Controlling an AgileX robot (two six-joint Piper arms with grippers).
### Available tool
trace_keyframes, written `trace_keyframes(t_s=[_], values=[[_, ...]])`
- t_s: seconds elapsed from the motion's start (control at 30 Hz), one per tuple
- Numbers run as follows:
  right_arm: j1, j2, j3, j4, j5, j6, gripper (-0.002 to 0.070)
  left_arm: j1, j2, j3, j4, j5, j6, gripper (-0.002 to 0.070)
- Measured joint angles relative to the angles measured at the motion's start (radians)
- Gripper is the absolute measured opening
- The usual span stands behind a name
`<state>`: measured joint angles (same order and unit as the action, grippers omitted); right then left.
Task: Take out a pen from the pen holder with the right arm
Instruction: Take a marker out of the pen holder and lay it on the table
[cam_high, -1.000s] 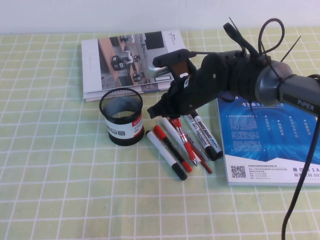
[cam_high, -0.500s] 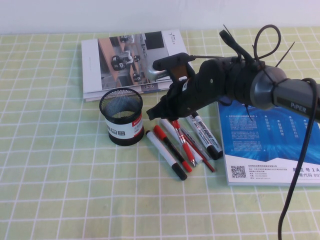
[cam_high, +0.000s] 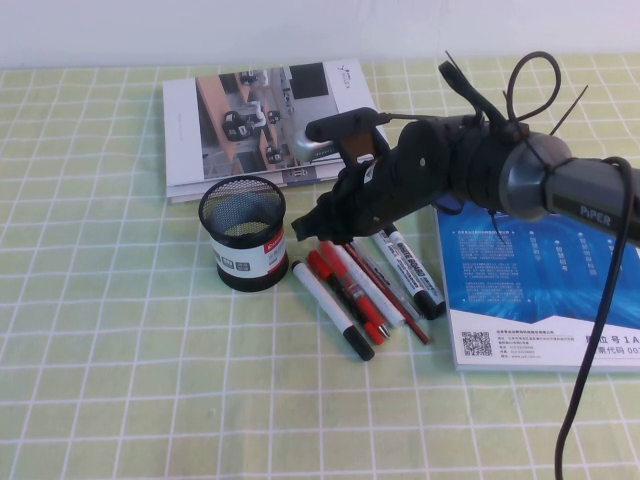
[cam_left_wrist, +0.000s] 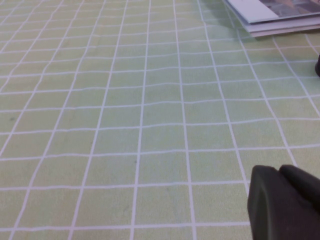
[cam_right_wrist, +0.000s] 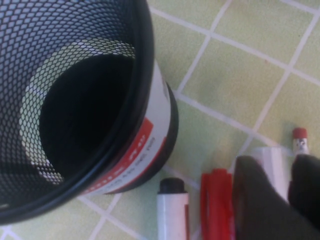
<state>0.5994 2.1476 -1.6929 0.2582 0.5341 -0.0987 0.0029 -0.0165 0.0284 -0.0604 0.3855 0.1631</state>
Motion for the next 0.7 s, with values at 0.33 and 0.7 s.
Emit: trace_keyframes(t_s=[0.33, 0.7], values=[[0.0, 0.0, 0.0, 0.003, 0.002, 0.0, 0.0191, 0.0, 0.0, 0.0, 0.0, 0.0, 0.0, -0.0005], [0.0, -0.151, 0.072, -0.09, 0.099, 0.0, 0.0032, 0.0, 0.0, 0.0, 0.0, 0.0, 0.0, -0.0005]])
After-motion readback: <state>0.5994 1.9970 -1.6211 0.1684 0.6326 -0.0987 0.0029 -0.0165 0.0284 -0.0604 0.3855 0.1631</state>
